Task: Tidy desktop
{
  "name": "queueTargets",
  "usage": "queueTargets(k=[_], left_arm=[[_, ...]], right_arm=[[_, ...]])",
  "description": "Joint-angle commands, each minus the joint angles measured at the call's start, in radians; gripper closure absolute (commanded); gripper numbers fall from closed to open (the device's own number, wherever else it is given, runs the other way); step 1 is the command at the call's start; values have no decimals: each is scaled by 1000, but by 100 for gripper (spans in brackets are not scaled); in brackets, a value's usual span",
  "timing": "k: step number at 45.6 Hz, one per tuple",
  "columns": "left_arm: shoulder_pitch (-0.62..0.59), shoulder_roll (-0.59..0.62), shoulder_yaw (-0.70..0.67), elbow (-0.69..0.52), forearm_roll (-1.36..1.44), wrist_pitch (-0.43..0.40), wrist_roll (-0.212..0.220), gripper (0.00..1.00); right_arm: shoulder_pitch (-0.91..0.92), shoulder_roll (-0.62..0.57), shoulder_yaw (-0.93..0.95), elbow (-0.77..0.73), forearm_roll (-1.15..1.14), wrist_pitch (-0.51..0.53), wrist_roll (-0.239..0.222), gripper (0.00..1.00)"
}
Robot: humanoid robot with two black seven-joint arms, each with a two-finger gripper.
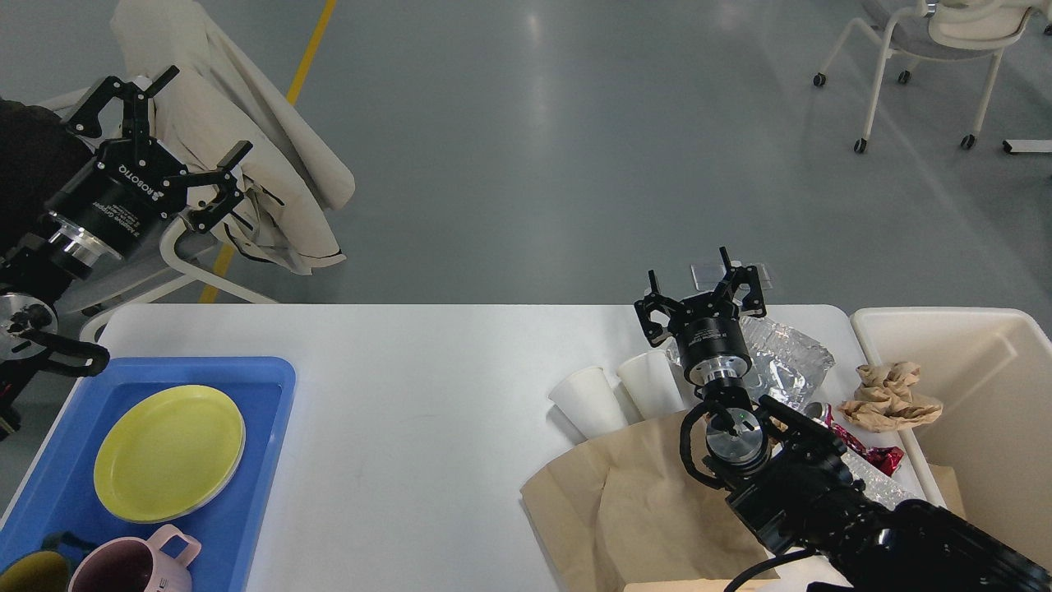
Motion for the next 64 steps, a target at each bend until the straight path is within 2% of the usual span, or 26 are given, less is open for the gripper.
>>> queueTargets(k=[1,6,14,25,34,49,64], left_arm=[[23,-64,-84,13,0,3,9,3],[23,-104,-146,25,3,30,32,3],[14,-143,-152,27,4,78,60,3],[14,-149,-152,30,4,82,58,3],[20,-192,-150,80,3,87,57,3],[66,-274,-150,199,0,82,41,0],[94,-348,-207,343,-2,82,44,0]], right_arm=[[0,0,-1,0,0,0,0,0],[0,0,-1,0,0,0,0,0],[2,0,0,0,0,0,0,0],[2,0,-1,0,0,0,0,0],[0,0,-1,0,0,0,0,0],[2,0,0,0,0,0,0,0],[0,-1,0,0,0,0,0,0]])
